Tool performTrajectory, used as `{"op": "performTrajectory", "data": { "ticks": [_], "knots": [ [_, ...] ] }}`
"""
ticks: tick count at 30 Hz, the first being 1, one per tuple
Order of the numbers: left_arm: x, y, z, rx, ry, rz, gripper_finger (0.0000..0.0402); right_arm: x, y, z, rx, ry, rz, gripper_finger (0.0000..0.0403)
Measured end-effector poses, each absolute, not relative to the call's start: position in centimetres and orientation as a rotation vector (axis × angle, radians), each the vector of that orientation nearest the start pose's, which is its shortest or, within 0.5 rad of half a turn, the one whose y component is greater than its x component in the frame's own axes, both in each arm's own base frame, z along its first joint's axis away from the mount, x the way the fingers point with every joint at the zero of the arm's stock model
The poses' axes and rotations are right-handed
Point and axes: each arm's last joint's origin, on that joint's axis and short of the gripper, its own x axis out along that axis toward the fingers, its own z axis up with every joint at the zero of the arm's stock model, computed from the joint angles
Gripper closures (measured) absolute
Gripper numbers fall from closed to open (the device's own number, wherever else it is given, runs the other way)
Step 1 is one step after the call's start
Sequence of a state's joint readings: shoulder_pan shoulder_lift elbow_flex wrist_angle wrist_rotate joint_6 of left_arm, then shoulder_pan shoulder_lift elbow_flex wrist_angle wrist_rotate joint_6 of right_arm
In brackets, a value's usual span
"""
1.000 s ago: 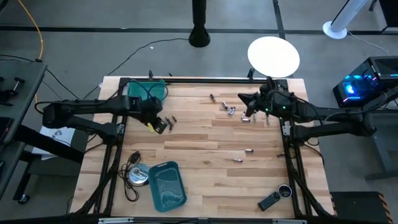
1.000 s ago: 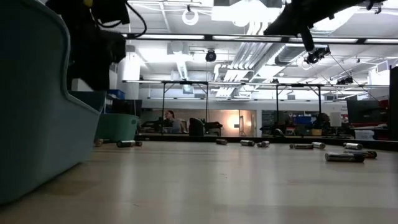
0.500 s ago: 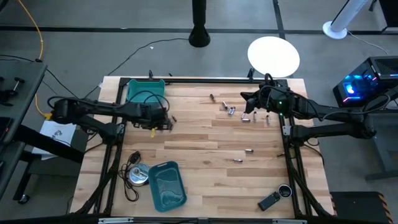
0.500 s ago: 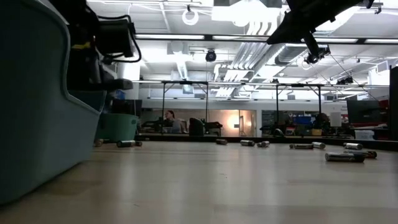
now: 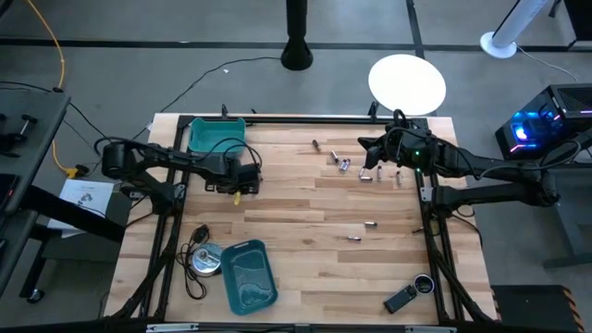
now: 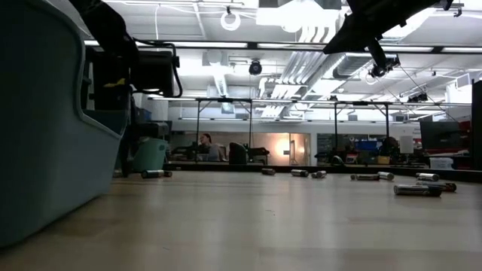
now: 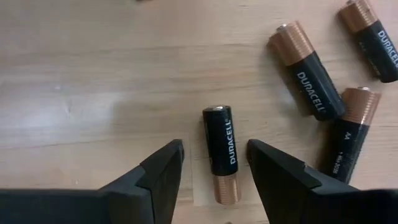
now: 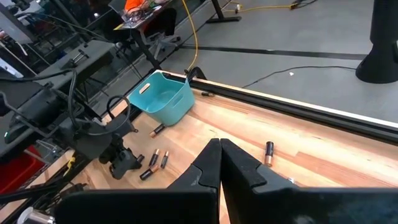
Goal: Sort batteries
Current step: Put the black battery into the blue bin
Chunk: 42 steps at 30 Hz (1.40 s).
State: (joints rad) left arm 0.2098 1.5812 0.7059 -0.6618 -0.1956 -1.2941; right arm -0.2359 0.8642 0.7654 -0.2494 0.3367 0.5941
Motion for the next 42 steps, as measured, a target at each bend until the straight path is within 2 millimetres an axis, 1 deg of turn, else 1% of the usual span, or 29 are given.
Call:
{"op": "performTrajectory", "data": {
  "ticks": [2,4,6,9,13,15,17,19,20,22,24,26,28,31,34,37,40,42],
  "knots": [
    [22.3,5.3,12.0,-0.989,1.120,1.251,0.0237,18.0,-5.3,30.7,0.554,0.175,-0.654,0.0402],
    [22.4,5.3,12.0,-0.977,1.125,1.235,0.0260,18.0,-5.3,30.7,0.551,0.177,-0.655,0.0402],
    [22.4,5.3,12.1,-0.973,1.120,1.219,0.0297,18.0,-5.3,30.7,0.536,0.183,-0.653,0.0402],
    [22.3,5.3,12.5,-0.956,1.115,1.176,0.0368,18.0,-5.3,30.7,0.524,0.188,-0.652,0.0402],
    [21.8,5.2,13.9,-0.923,1.092,1.117,0.0373,18.0,-5.3,30.7,0.524,0.192,-0.653,0.0402],
    [21.0,5.1,15.2,-0.911,1.064,1.106,0.0372,18.0,-5.3,30.6,0.526,0.197,-0.654,0.0402],
    [20.6,5.0,16.9,-0.897,1.002,1.043,0.0372,18.0,-5.3,30.6,0.526,0.199,-0.655,0.0402],
    [20.1,4.5,18.7,-0.852,0.964,0.921,0.0372,18.0,-5.3,30.6,0.530,0.198,-0.654,0.0402],
    [19.9,4.1,19.8,-0.824,0.944,0.827,0.0372,18.0,-5.3,30.6,0.536,0.198,-0.649,0.0402],
    [19.6,2.9,22.0,-0.761,0.909,0.609,0.0372,18.0,-5.3,30.6,0.554,0.197,-0.639,0.0402],
    [19.2,1.4,23.9,-0.729,0.878,0.429,0.0372,18.1,-5.3,30.5,0.572,0.197,-0.637,0.0402],
    [19.0,-0.2,25.4,-0.741,0.837,0.306,0.0372,18.2,-5.3,30.4,0.575,0.204,-0.638,0.0402],
    [18.9,-2.0,26.3,-0.738,0.828,0.209,0.0372,18.3,-5.3,30.3,0.575,0.213,-0.641,0.0402],
    [19.2,-5.0,26.4,-0.720,0.885,0.092,0.0372,18.7,-5.4,30.0,0.577,0.231,-0.642,0.0402],
    [19.9,-8.4,25.4,-0.657,0.956,-0.059,0.0372,19.0,-5.5,29.6,0.595,0.244,-0.648,0.0402],
    [20.6,-11.6,23.9,-0.588,1.025,-0.191,0.0372,19.4,-5.5,29.3,0.613,0.259,-0.656,0.0402],
    [21.2,-13.7,22.2,-0.535,1.077,-0.270,0.0366,19.7,-5.6,29.0,0.615,0.277,-0.652,0.0402],
    [21.5,-14.3,21.1,-0.516,1.125,-0.254,0.0349,19.8,-5.6,28.8,0.616,0.288,-0.646,0.0402]
  ]
}}
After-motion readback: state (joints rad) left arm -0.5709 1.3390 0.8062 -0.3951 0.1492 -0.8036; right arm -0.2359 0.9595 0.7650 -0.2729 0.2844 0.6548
